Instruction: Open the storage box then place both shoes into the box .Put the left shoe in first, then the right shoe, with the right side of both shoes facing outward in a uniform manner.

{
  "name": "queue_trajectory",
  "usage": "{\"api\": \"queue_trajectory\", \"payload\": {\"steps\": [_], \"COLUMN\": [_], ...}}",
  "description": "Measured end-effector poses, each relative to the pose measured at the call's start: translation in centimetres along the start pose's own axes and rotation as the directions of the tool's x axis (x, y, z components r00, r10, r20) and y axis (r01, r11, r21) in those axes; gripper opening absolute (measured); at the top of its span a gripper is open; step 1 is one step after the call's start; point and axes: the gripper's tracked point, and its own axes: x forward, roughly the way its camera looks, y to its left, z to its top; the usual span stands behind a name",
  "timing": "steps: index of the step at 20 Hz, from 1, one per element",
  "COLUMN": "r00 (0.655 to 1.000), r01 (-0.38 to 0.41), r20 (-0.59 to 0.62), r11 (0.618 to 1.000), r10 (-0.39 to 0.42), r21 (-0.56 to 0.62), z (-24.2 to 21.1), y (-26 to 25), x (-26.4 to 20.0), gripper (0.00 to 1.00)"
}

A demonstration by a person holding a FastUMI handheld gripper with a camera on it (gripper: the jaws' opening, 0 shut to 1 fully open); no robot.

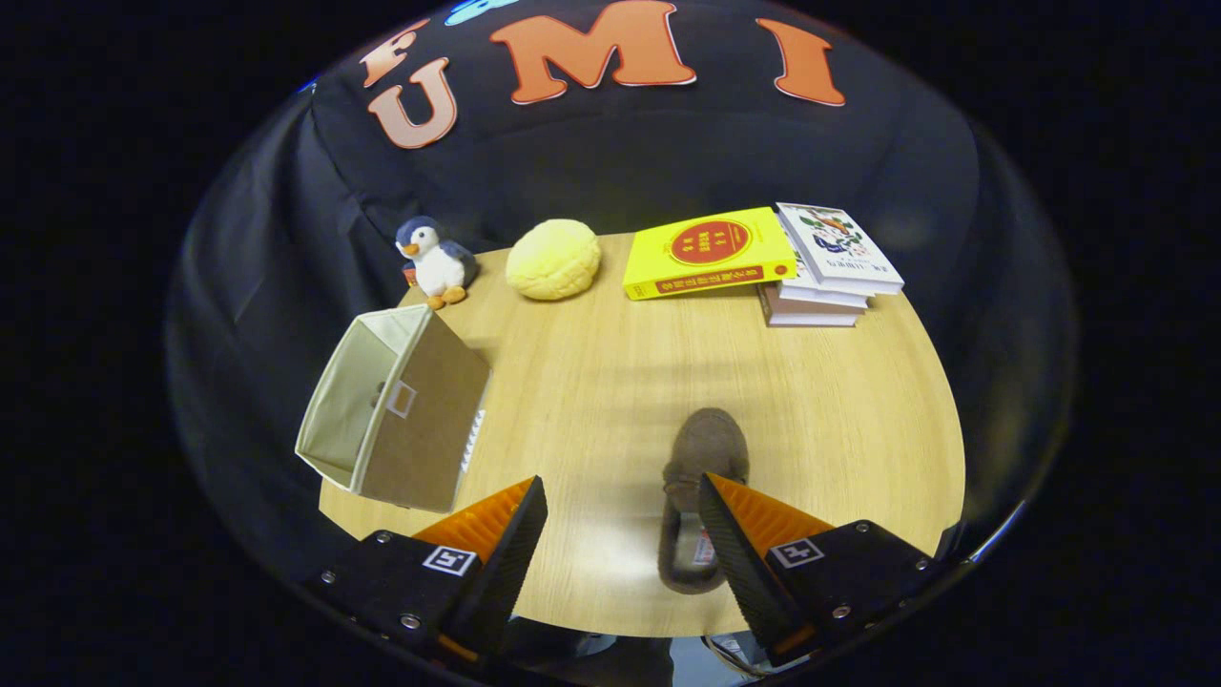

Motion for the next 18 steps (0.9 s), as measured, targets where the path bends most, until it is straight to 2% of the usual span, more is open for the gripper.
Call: {"api": "queue_trajectory", "payload": {"steps": [6,12,16,18], "r00": [0.996,0.99,0.986,0.987], "r01": [0.048,0.076,0.096,0.107], "r20": [-0.07,-0.118,-0.135,-0.119], "r11": [0.999,0.997,0.995,0.994], "r10": [-0.047,-0.076,-0.098,-0.109], "r21": [0.011,-0.001,-0.021,-0.019], "z": [-3.9,-6.7,-8.0,-7.5], "y": [-5.0,-8.3,-9.9,-10.4], "x": [2.4,6.0,9.0,10.3], "gripper": [0.96,0.9,0.8,0.68]}}
